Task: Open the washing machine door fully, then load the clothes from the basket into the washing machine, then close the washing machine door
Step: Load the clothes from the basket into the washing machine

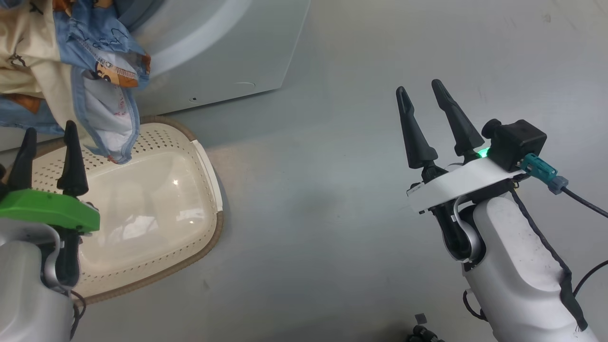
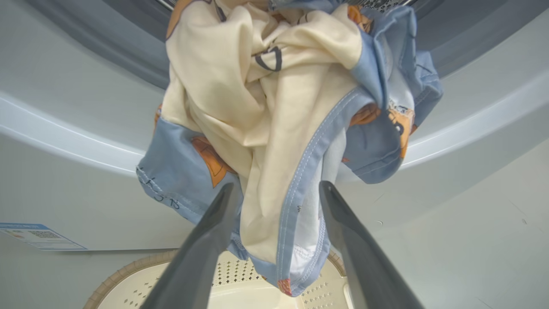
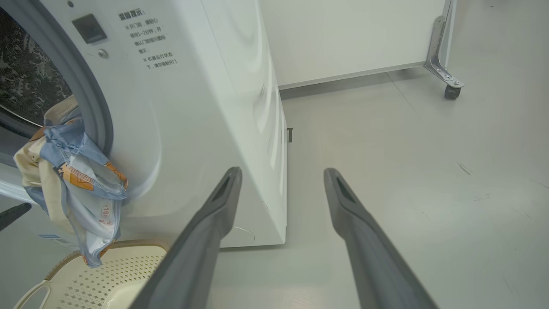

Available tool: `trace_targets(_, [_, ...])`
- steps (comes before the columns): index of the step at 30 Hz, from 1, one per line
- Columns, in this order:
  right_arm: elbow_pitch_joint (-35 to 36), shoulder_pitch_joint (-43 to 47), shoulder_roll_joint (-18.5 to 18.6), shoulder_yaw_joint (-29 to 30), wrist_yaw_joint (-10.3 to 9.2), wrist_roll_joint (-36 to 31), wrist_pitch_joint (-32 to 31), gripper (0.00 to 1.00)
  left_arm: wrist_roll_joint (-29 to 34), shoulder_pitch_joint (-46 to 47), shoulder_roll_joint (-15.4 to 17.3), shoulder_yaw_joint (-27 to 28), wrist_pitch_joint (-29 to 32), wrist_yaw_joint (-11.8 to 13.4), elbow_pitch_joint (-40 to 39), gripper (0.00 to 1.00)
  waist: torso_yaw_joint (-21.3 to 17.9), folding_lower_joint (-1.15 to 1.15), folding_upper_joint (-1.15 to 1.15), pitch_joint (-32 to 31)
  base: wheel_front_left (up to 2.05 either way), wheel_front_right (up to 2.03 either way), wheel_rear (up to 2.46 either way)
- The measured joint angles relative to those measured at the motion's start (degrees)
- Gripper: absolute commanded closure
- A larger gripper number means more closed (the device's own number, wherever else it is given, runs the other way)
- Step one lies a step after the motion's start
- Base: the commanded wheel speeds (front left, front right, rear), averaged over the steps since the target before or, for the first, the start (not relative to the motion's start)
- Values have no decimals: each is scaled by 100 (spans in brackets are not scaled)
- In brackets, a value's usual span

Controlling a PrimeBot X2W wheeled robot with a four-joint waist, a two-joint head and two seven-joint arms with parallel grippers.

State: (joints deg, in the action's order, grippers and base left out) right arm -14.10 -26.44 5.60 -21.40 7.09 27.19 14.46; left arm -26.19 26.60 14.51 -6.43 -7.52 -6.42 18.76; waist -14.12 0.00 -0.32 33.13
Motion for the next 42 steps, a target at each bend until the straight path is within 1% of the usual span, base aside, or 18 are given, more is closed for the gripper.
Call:
trace_targets(8, [4, -116, -22, -94, 0, 2, 0, 0, -23, 612, 21, -118, 392, -5, 642, 0, -87, 0, 0, 151, 0, 0, 0])
trace_targets(16, [23, -228, -40, -159, 0, 12, 0, 0, -257, 1108, 41, -111, 855, -7, 1406, 0, -219, 0, 0, 331, 0, 0, 0])
trace_targets(27, [38, -254, -62, -151, 0, 12, 0, 0, -312, 1771, 164, -18, 1152, -8, 2157, 0, -401, 0, 0, 574, 0, 0, 0])
trace_targets(33, [57, -343, -83, -108, 0, 12, 0, 0, -312, 2162, 174, 65, 1024, -8, 2303, 0, -456, 0, 0, 670, 0, 0, 0])
trace_targets(34, [57, -343, -85, -92, 0, 12, 0, 0, -311, 2174, 174, 66, 985, -8, 2327, 17, -458, 0, 0, 674, 0, 0, 0])
trace_targets(35, [57, -343, -87, -80, 0, 12, 0, 0, -311, 2189, 175, 64, 966, -8, 2375, 54, -458, 0, 0, 677, 0, 0, 0])
trace_targets(36, [57, -343, -90, -68, 0, 12, 0, 0, -311, 2198, 176, 65, 943, -8, 2413, 84, -457, 0, 0, 679, 0, 0, 0])
trace_targets(37, [57, -343, -94, -55, 0, 12, 0, 0, -311, 2204, 172, 65, 880, -8, 2421, 100, -454, 0, 0, 681, 0, 0, 0])
trace_targets(42, [52, -342, -103, 16, 0, 10, 0, 0, -309, 2301, 94, 4, 694, -8, 2568, 100, -391, 0, 0, 664, 0, 0, 0])
